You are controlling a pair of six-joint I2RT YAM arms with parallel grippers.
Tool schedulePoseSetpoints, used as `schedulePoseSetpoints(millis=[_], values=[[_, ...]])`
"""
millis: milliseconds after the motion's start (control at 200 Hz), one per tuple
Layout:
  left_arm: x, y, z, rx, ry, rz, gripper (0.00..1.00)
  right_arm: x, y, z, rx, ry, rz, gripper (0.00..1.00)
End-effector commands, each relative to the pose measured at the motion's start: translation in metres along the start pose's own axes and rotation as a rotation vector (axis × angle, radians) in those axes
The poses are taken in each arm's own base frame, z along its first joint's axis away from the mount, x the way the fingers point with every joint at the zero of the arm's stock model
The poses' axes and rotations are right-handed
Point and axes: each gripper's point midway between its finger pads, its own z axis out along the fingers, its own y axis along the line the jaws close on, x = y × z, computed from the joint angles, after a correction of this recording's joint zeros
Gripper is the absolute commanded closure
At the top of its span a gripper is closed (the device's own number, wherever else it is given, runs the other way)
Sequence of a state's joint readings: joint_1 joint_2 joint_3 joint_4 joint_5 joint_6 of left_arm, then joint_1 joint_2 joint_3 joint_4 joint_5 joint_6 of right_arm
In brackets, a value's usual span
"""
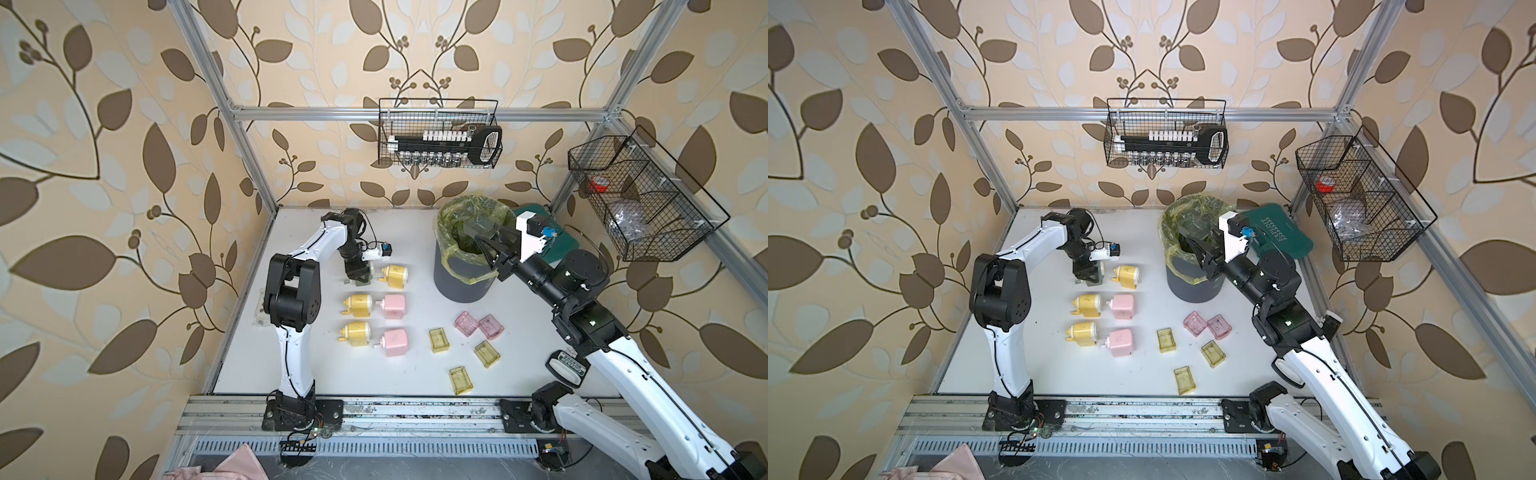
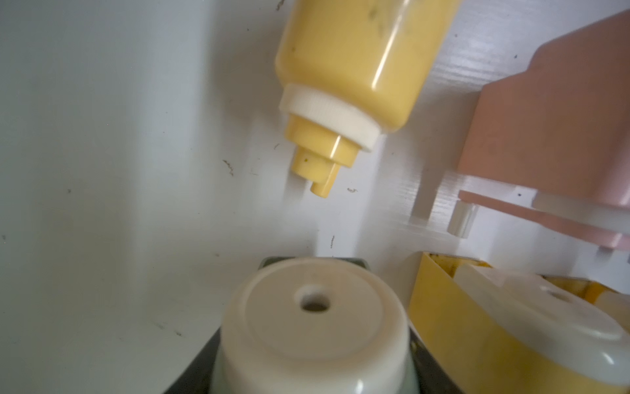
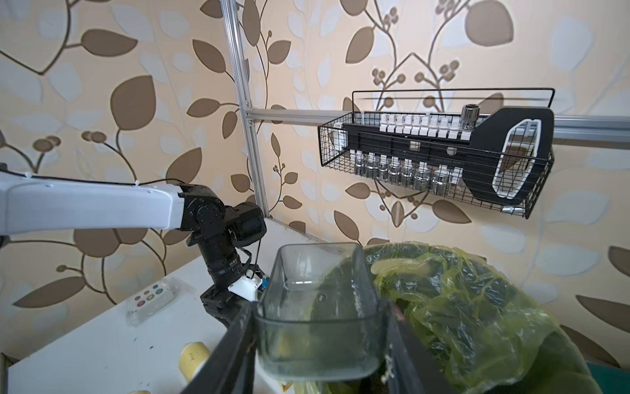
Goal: Take out the pencil sharpener tray and clean the shavings
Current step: Place the pencil sharpener at the center of the board.
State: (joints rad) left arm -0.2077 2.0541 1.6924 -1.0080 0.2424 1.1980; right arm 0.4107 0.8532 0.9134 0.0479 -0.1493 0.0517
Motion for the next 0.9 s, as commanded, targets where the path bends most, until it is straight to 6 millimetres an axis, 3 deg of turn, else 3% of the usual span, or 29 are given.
schedulePoseSetpoints(millis=[0, 205, 765, 840, 895], values=[[0.000, 0.004, 0.001, -0.020, 0.001, -0.004, 0.86, 0.006, -0.008, -0.003, 0.057, 0.002, -0.069, 1.00], [0.004, 0.004, 0.011, -0.023, 0.004, -0.010, 0.67, 0.012, -0.013, -0.009, 0.094, 0.015, -0.071, 1.00], [0.007, -0.001, 0.020, -0.026, 0.010, -0.013, 0.49, 0.021, -0.018, -0.014, 0.130, 0.057, -0.068, 1.00], [0.007, -0.001, 0.020, -0.028, 0.012, -0.016, 0.45, 0.023, -0.019, -0.014, 0.138, 0.062, -0.067, 1.00], [0.007, -0.001, 0.021, -0.032, 0.015, -0.015, 0.35, 0.025, -0.019, -0.015, 0.141, 0.064, -0.067, 1.00]])
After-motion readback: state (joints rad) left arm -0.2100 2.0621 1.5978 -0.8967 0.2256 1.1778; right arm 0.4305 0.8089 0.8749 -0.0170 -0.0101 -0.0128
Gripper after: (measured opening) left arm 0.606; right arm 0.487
